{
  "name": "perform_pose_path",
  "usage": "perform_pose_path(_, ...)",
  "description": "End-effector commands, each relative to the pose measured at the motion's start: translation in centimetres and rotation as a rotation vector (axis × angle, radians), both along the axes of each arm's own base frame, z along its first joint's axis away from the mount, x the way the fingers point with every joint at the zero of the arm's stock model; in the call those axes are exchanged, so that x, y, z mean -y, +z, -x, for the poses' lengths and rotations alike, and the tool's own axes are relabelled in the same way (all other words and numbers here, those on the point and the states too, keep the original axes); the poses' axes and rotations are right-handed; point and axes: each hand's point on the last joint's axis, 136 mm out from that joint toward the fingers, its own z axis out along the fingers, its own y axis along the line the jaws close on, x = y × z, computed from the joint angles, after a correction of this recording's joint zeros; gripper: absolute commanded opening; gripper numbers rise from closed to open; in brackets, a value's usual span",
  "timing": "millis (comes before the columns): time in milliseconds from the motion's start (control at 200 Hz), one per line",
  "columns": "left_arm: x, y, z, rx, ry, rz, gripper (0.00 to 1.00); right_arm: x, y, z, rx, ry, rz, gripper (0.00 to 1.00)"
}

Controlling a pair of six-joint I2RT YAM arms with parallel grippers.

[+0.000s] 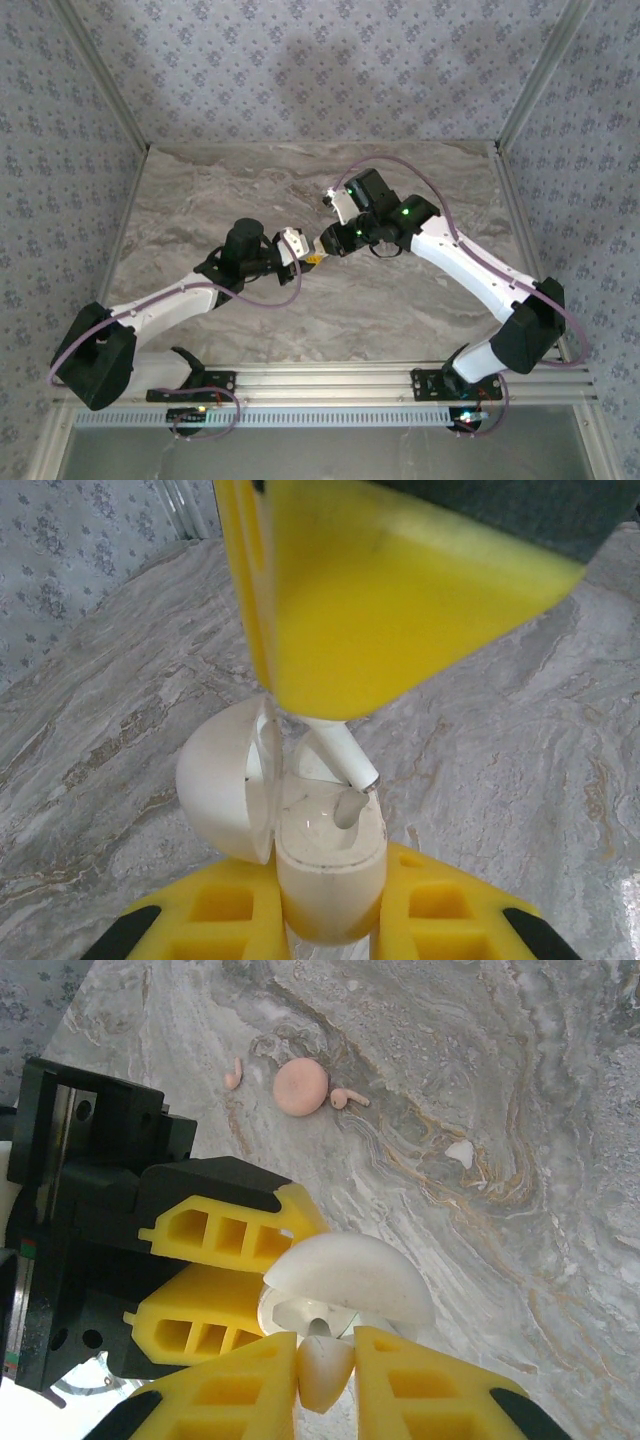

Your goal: Insert the wireless bluetooth earbuds into the charging case

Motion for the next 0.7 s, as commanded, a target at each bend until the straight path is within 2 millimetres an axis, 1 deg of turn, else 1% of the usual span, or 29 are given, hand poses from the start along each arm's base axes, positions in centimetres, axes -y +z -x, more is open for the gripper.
perform_pose_path(0,1.0,3.8,-0.1,0.069,-0.034,0.091,0.13,-0.2,-0.3,0.5,-0.005,0.028,0.025,0.20)
perform_pose_path(105,1.0,3.8,-0.1,0.065,-0.032,0.094,0.13,-0.1,0.0,0.5,0.010,0.027,0.016,0.19)
perform_pose_path(315,1.0,3.7,-0.1,0.055,-0.029,0.097,0.13,0.3,1.3,-0.2,0.075,-0.014,-0.002,0.19)
perform_pose_path(495,1.0,3.5,-0.1,0.047,-0.025,0.096,0.13,0.5,2.1,-0.3,0.112,-0.024,-0.025,0.19)
perform_pose_path(695,1.0,4.1,-0.3,0.050,-0.017,0.118,0.13,0.7,1.1,0.1,0.087,-0.022,-0.003,0.19)
